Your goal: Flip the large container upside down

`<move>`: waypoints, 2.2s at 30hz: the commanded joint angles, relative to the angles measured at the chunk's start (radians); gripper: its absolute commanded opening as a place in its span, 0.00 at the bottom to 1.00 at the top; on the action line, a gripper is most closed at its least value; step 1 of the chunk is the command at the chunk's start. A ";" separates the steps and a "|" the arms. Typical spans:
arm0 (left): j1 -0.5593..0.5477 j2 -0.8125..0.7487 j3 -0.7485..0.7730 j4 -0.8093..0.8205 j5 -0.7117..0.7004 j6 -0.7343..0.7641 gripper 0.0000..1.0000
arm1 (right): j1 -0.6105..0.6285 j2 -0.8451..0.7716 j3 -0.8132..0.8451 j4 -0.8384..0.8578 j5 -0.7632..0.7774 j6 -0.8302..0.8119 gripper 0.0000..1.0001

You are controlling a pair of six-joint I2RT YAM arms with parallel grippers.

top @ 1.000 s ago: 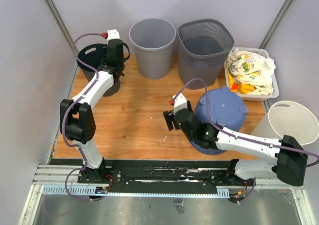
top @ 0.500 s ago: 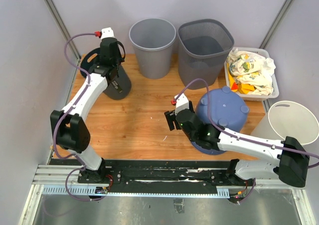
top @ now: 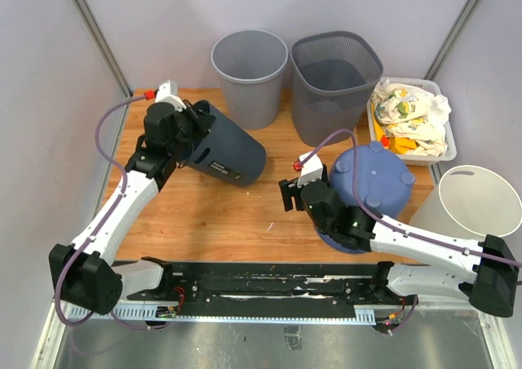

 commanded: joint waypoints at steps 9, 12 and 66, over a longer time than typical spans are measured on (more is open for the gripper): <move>-0.003 -0.196 -0.373 0.456 0.285 -0.423 0.00 | -0.024 -0.025 -0.027 -0.004 0.050 0.015 0.75; -0.003 -0.218 -0.441 0.547 0.306 -0.498 0.01 | -0.025 -0.024 -0.028 -0.004 0.053 0.016 0.75; -0.003 -0.276 -0.471 0.065 -0.049 -0.077 0.46 | -0.132 0.150 0.011 0.183 -0.320 0.210 0.89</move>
